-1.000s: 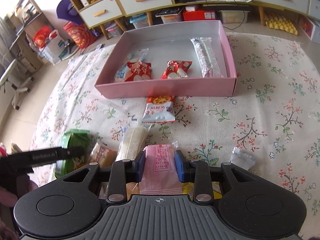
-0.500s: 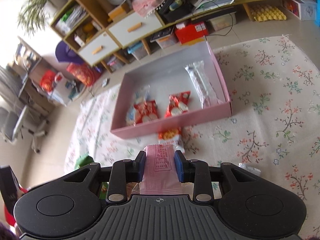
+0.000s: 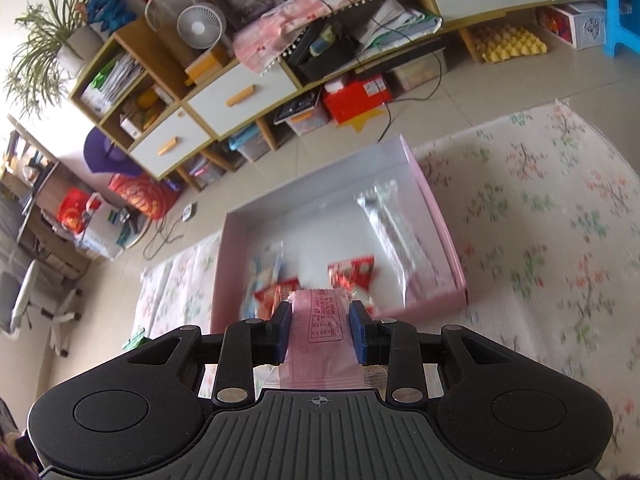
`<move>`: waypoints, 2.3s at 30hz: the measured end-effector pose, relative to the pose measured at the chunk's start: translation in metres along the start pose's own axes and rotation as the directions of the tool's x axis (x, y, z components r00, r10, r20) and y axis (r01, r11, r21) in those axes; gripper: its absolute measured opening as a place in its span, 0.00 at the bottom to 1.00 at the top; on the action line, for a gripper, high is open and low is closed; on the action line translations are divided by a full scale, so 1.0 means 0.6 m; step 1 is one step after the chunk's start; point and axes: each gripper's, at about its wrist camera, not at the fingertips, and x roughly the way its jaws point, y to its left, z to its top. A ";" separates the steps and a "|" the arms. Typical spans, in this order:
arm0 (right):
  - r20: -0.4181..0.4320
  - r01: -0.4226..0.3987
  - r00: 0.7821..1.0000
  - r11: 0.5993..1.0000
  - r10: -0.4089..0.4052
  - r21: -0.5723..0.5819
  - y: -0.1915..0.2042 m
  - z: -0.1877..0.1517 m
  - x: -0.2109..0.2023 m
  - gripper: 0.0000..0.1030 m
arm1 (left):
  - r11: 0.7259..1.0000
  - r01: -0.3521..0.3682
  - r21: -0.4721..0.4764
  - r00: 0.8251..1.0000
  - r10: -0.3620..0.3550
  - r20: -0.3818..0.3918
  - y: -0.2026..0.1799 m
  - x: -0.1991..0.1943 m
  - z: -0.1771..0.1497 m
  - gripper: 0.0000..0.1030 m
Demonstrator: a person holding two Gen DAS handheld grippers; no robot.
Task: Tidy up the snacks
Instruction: 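Carry the green pack and pink packet over the pink box with both grippers, then open both grippers to drop the packs into the pink box and lift away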
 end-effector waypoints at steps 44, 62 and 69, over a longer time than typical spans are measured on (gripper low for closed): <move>0.066 -0.138 0.989 0.988 0.133 0.075 -0.097 0.075 0.185 0.30 | 0.954 -0.018 0.298 0.995 0.047 -0.089 -0.098 0.210 0.047 0.41; 0.076 -0.068 0.995 0.998 0.067 -0.001 -0.066 0.072 0.093 0.65 | 0.921 -0.061 0.386 0.998 0.050 0.038 -0.133 0.115 0.031 0.84; 0.043 -0.032 0.998 0.998 0.035 -0.056 -0.036 0.050 0.044 0.75 | 0.933 -0.037 0.358 0.999 0.034 0.014 -0.126 0.074 0.009 0.92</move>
